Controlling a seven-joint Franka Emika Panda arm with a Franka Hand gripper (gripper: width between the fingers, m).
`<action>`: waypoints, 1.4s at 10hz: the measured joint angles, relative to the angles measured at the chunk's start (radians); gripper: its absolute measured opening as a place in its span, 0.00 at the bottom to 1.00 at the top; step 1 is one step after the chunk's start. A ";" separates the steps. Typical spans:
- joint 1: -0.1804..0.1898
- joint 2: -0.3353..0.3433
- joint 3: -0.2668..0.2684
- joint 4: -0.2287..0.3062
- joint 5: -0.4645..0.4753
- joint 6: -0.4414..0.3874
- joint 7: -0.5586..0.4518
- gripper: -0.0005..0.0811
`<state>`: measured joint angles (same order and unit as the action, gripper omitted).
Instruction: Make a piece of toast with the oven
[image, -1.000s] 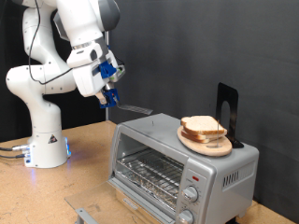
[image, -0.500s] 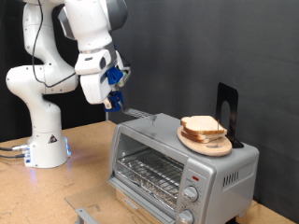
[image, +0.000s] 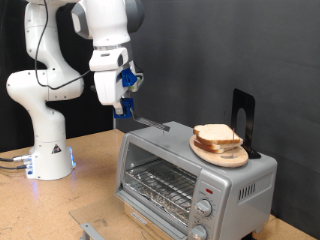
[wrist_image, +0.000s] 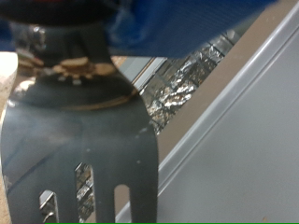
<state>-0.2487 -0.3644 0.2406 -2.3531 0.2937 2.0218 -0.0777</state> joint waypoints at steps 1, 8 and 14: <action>0.000 0.020 0.003 0.021 0.000 0.000 0.009 0.58; 0.000 0.143 0.041 0.086 -0.020 0.057 0.074 0.58; 0.002 0.161 0.078 0.096 -0.018 0.075 0.074 0.58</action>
<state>-0.2472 -0.2029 0.3185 -2.2573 0.2757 2.0971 -0.0039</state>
